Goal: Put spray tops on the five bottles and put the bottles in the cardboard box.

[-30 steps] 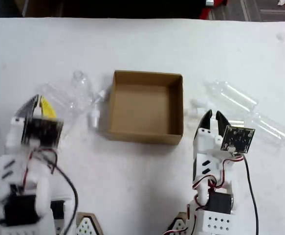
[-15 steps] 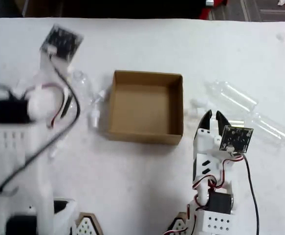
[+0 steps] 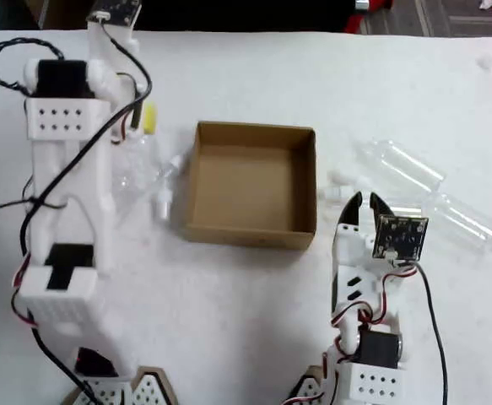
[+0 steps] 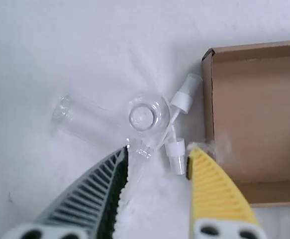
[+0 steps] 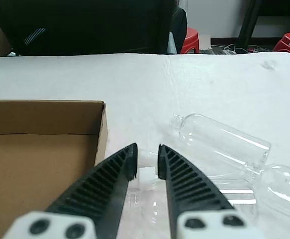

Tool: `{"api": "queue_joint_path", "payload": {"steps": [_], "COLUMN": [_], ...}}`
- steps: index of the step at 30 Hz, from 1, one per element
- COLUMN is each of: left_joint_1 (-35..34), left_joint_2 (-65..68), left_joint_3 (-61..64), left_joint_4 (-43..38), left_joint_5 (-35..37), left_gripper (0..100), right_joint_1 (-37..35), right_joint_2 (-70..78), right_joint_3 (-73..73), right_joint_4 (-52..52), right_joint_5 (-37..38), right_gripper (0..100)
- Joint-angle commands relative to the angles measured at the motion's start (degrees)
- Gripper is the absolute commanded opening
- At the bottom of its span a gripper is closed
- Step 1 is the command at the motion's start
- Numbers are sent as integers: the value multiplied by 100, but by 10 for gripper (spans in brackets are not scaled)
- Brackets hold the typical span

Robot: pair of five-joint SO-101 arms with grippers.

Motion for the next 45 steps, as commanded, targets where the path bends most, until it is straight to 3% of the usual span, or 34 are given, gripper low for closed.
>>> {"api": "queue_joint_path", "payload": {"steps": [1, 17, 27, 33, 45], "left_joint_1": [-66, -400, -154, -154, 154], "left_joint_2": [426, 2053, 2141, 2132, 2026], "left_joint_3": [-800, -2031, -2031, -1978, -2040], "left_joint_4": [-44, -53, -18, -9, 0], "left_joint_5": [149, 123, 123, 123, 158], "left_gripper": [189, 188, 179, 55, 58], "right_joint_1": [-66, -75, -66, -57, -48], "right_joint_2": [-22, -22, -22, -22, -22], "right_joint_3": [35, 35, 35, 35, 35], "right_joint_4": [13, 13, 4, 4, -4], "right_joint_5": [97, 97, 97, 97, 97], "right_gripper": [57, 60, 60, 60, 60]}}
